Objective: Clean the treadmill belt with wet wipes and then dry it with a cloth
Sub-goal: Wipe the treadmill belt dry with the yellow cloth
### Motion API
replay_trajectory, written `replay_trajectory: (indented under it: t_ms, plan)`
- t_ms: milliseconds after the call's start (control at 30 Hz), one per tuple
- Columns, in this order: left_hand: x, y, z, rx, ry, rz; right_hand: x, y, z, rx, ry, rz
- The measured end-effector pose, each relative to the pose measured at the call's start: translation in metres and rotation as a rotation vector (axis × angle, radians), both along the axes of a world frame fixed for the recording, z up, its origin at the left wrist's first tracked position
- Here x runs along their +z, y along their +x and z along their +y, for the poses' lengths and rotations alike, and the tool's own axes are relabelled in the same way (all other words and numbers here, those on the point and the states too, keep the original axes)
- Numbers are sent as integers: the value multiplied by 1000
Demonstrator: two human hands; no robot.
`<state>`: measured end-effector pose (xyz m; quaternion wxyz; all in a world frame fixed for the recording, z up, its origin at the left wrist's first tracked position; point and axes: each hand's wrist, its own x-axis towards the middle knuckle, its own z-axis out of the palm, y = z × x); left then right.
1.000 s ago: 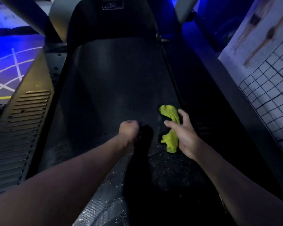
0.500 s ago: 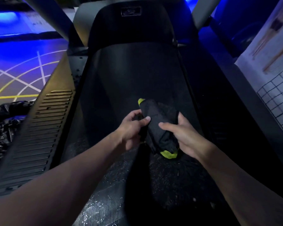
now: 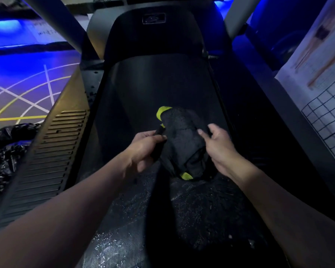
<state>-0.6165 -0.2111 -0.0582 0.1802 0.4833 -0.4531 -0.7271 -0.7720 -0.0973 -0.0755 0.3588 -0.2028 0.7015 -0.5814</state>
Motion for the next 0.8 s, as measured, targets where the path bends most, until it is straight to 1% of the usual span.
replay_trajectory:
  t_ms: [33,67,100,133,167,200,233,267,300,400,467,533,567,600,633,700,733,767,800]
  plan:
    - [-2,2,-4,88,-15,-52,-3,-10,-2,-85,44,87]
    - [-9,6,-12,146,-48,-134,-8,-20,-4,-135,99,124]
    - [-12,10,-16,126,-105,-244,-12,-26,-5,-124,153,116]
    - [-13,15,-18,16,-146,-364,-18,-29,-5,-70,185,60]
    - [-15,20,-14,-116,-138,-438,-23,-28,-4,10,188,-19]
    - [-14,24,-9,-244,-62,-479,-23,-22,-1,69,182,-99]
    - [-19,27,-5,-324,41,-485,-26,-15,2,81,200,-153]
    - [-19,29,0,-355,88,-489,-30,-8,5,53,230,-161]
    - [-23,29,2,-355,86,-503,-38,-5,7,4,286,-139]
    - [-35,34,-1,-328,-32,-540,-50,1,9,-59,492,-45]
    - [-39,32,1,-376,-97,-558,-51,1,8,-3,570,-65]
    - [-39,26,3,-353,-192,-588,-48,-1,6,33,536,-146]
    - [-37,23,1,-312,-224,-593,-46,-4,4,32,466,-198]
    - [-33,22,-4,-253,-209,-553,-42,-9,4,-6,368,-245]
    - [-30,22,-12,-180,-125,-460,-39,-12,5,-60,256,-297]
    - [-22,27,-24,-77,97,-216,-29,-15,10,-158,64,-480]
    - [-22,30,-31,-89,84,-187,-25,-16,12,-130,25,-546]
    - [-25,32,-35,-145,-9,-243,-18,-12,15,-57,26,-568]
    - [-26,32,-34,-231,-143,-359,-14,-9,17,21,53,-556]
